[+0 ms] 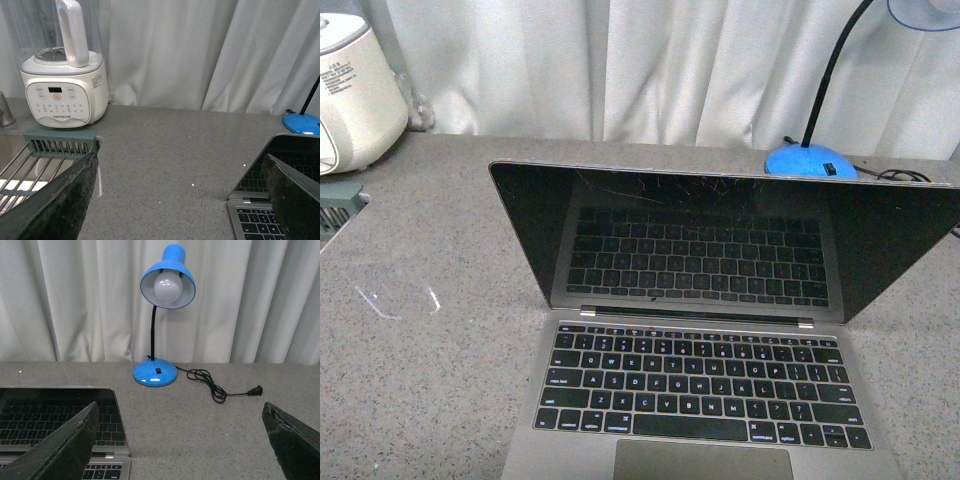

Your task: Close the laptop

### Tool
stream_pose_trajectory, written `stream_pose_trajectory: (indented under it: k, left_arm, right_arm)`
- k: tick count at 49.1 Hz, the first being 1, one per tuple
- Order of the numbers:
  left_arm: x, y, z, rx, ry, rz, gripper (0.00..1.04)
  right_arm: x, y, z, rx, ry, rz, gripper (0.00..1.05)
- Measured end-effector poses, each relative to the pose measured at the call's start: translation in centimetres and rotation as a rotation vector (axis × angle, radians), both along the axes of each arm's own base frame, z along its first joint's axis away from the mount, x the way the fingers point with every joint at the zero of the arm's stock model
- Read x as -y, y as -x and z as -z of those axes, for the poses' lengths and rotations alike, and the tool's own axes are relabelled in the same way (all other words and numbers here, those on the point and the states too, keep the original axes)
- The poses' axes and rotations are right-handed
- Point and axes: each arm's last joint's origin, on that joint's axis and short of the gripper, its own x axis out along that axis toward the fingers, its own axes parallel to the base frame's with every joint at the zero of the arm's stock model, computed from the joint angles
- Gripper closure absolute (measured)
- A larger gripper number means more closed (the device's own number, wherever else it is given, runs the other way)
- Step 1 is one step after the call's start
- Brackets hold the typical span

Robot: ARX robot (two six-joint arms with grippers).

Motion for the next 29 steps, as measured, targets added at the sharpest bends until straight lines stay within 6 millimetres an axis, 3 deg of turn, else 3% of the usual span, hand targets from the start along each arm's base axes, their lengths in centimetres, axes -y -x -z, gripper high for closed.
stream_pose_trajectory:
  k: [29]
  left_arm:
    - [0.0,0.0,0.0,0.0,0.0,0.0,0.06]
  right_arm:
    - [0.0,0.0,0.0,0.0,0.0,0.0,0.09]
